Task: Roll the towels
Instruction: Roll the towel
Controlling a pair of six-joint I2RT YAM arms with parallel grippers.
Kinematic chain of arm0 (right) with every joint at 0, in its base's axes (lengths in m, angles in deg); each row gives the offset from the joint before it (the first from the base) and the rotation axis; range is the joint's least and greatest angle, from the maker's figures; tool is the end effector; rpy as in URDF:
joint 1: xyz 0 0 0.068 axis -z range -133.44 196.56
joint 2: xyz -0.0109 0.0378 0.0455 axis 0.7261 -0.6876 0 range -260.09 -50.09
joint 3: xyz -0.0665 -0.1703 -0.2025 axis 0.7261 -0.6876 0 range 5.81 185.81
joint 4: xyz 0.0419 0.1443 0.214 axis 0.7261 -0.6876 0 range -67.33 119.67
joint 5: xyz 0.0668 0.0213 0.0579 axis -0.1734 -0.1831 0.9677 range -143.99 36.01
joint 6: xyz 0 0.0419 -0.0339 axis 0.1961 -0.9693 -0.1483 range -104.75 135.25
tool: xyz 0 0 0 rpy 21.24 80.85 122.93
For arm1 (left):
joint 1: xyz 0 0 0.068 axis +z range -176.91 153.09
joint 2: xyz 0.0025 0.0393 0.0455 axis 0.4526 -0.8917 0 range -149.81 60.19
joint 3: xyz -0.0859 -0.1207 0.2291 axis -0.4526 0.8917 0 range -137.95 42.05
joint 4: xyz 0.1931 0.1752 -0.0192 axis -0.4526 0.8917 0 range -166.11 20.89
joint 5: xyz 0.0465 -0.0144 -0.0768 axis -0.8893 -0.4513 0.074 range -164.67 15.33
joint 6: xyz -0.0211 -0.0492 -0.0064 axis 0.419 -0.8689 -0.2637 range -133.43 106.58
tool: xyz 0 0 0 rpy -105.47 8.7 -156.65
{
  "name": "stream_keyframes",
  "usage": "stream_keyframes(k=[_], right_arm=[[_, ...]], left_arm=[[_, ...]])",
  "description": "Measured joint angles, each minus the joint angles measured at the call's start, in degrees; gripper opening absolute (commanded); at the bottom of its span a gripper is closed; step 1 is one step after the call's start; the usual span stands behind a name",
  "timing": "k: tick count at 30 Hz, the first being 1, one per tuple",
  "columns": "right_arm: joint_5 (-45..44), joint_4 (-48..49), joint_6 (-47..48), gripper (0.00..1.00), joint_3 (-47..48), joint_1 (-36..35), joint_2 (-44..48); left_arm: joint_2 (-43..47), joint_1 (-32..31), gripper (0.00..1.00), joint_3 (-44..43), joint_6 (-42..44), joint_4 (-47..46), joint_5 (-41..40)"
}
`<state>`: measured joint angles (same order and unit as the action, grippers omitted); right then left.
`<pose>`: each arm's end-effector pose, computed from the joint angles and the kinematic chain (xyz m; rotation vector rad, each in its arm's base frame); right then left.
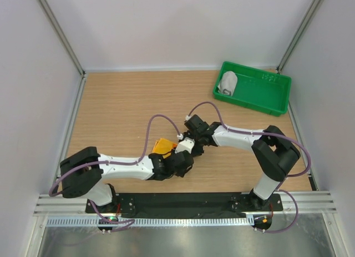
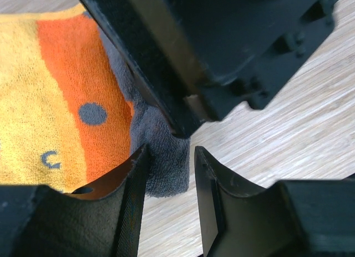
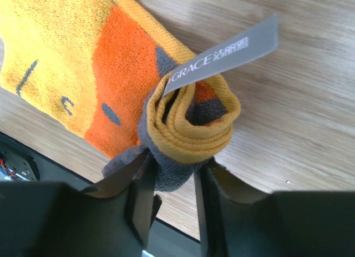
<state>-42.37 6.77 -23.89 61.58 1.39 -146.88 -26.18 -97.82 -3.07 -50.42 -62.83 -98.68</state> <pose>0.2228 0.2344 0.1623 -0.2183 2.8572 0.6613 0.1083 -0.2683 0.1739 0.5506 2.3726 -0.3244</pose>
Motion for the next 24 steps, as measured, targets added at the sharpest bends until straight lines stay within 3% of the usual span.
stream_keyframes(k=[2,6,19,24], right_arm=[[-0.20,-0.39,-0.02,0.57,0.09,0.00,0.00],[-1.44,-2.12,0.44,0.69,1.22,-0.02,-0.02],[-2.40,-3.80,1.25,0.73,8.68,7.85,-0.52],[-0.02,2.84,0.90,0.73,3.02,11.87,8.39]], left_arm=[[0.02,0.00,0.39,1.14,-0.31,-1.14,0.00],[0.68,0.00,0.38,3.96,-1.40,-3.43,0.17],[3.10,0.00,0.38,7.87,-4.76,-7.56,1.07],[3.10,0.00,0.38,8.37,-5.42,-8.41,1.03]])
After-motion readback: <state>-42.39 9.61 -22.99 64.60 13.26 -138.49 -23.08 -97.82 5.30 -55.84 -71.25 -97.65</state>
